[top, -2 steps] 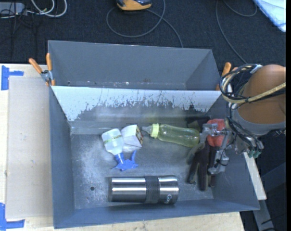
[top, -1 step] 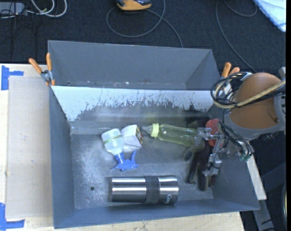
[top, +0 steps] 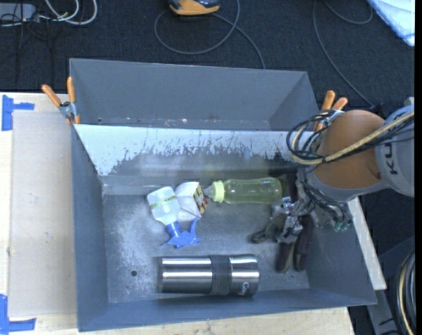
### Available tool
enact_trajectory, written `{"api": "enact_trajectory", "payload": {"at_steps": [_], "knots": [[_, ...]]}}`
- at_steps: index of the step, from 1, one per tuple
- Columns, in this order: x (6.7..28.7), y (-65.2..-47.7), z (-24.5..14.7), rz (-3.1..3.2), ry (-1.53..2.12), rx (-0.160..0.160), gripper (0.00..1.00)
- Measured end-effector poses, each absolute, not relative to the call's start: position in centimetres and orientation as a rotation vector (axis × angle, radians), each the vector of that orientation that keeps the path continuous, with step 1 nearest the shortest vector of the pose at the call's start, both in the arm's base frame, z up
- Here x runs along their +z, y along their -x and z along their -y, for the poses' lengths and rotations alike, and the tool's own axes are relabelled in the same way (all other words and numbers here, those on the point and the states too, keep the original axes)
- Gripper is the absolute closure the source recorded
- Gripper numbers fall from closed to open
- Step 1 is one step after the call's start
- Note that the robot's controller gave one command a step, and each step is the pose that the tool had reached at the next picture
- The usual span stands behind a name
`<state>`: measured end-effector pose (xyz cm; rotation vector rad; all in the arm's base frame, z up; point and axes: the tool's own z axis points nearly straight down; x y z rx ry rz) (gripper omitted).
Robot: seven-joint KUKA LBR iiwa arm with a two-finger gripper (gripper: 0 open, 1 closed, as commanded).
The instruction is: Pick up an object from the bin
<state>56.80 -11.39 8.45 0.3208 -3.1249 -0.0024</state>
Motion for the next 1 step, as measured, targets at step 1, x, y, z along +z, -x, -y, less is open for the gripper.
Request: {"api": "enact_trajectory", "payload": {"at_steps": [1], "knots": [[8.45,-56.8,11.38,3.125,-0.322,-0.002,1.0]]}}
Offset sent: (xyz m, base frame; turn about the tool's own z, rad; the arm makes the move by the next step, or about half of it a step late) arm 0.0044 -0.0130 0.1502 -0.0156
